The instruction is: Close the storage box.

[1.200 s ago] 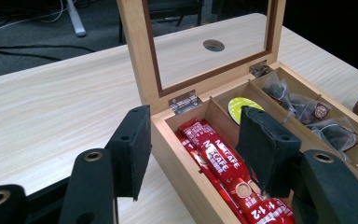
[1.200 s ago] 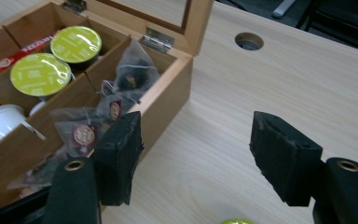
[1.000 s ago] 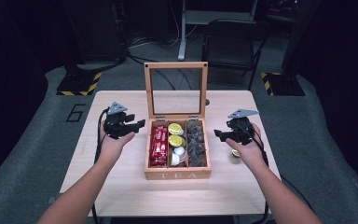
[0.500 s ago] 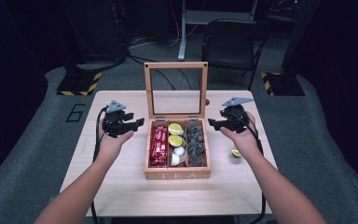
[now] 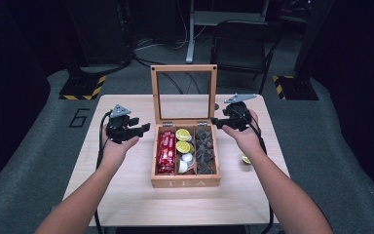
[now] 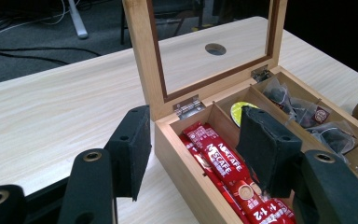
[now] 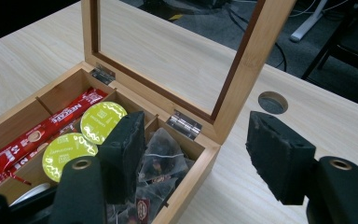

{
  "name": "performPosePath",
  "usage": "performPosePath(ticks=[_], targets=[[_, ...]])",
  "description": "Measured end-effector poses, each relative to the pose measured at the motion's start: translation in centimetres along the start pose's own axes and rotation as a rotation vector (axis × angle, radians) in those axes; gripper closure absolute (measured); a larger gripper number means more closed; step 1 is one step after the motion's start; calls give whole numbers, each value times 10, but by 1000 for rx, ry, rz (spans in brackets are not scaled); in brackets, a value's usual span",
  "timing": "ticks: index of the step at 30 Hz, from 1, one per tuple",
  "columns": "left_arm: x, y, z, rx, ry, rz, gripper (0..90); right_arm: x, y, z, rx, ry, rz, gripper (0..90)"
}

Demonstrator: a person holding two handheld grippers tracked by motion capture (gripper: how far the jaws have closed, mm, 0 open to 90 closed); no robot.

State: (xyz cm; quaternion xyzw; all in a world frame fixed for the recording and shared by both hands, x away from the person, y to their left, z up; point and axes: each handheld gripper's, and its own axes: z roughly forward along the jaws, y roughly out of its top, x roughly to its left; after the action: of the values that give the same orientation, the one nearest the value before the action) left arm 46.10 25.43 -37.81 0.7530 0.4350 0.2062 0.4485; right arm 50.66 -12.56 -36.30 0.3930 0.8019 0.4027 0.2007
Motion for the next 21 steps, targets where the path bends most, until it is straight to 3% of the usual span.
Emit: performPosePath(ticks=[13,21], targets=[[1,0,1,3,-5,2,442,1,17,21,12,-12,11,355],[0,0,2,3,-7,4,441,-8,22,30,19,-28,34,341]])
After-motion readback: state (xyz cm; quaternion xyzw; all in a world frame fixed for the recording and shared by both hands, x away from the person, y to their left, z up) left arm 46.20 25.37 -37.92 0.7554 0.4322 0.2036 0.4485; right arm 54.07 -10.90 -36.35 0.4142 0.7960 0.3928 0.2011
